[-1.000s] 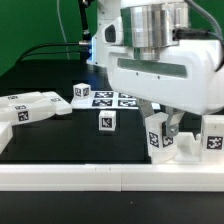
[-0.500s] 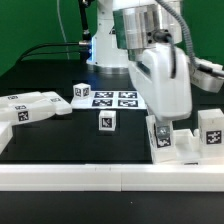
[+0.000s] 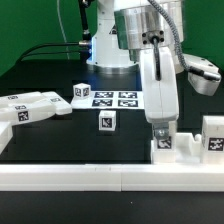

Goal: Assemble chair

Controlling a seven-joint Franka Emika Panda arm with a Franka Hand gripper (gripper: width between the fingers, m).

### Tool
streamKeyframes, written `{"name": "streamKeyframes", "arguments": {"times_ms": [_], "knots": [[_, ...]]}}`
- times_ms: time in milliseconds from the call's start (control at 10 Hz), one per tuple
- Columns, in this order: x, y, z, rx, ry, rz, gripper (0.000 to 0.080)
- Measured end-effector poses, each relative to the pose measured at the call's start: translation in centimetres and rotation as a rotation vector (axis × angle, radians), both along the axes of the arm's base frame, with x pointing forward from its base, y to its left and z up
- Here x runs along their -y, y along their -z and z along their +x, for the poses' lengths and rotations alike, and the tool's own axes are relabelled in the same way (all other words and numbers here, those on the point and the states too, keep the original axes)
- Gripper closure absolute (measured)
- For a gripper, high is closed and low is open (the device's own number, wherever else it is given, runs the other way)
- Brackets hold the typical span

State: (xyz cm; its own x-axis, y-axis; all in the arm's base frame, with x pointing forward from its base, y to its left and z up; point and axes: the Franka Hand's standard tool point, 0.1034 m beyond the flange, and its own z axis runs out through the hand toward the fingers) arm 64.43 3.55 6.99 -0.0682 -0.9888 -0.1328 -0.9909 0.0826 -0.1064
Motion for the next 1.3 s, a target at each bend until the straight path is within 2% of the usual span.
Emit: {"name": "streamKeyframes", "arguments": {"times_ms": [100, 300, 500, 700, 1200, 1300], "knots": [[0.00, 0.02, -0.01, 0.002, -0.017, -0.002, 0.0181], [0.01, 0.07, -0.03, 0.001, -0.019, -0.003, 0.0159], [0.26, 0.03, 0.08, 0.040, -0.276, -0.035, 0.0152], [0.36, 0.12, 0.27, 0.104, -0.606, -0.090, 0.0151], [0.40, 0.21, 0.17, 0.127, -0.909, -0.134, 0.0151], [-0.31, -0.09, 0.37, 0.122, -1.076, -0.163, 0.0151]]}}
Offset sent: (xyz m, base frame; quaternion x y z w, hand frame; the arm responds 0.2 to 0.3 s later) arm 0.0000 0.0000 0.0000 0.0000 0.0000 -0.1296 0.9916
